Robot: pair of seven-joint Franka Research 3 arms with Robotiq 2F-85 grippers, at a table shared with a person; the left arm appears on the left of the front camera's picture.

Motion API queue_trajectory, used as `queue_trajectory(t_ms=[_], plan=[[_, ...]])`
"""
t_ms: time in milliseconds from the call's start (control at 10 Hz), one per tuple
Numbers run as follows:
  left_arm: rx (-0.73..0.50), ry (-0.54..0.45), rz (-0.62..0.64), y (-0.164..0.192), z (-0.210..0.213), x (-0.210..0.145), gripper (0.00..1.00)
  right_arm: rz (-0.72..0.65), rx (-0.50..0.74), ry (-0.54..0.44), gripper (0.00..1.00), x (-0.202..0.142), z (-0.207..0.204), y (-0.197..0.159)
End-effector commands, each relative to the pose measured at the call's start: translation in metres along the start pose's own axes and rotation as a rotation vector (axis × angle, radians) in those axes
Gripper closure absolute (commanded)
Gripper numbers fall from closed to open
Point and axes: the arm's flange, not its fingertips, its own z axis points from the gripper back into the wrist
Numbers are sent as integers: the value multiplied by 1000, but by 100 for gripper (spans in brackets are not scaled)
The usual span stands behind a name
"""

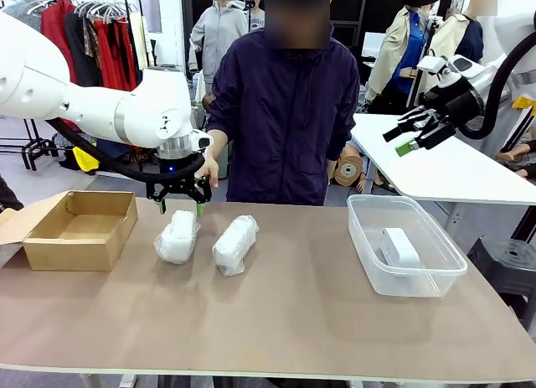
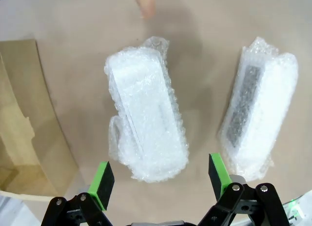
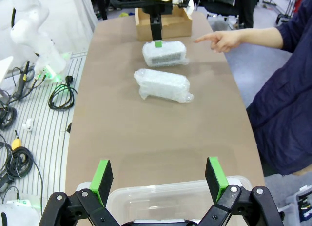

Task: Separate and place wrapped and unwrapped clocks.
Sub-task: Pick up the Digital clock indicated by the person.

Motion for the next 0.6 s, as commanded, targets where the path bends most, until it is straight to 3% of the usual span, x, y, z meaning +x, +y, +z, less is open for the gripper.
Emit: queue_trajectory(t_ms=[0,500], plan=[[7,24,-2,0,4,-1,0,6,-2,0,0,2,1,2],[37,1,-6,3,-9,1,0,6,-2,0,0,2,1,2]])
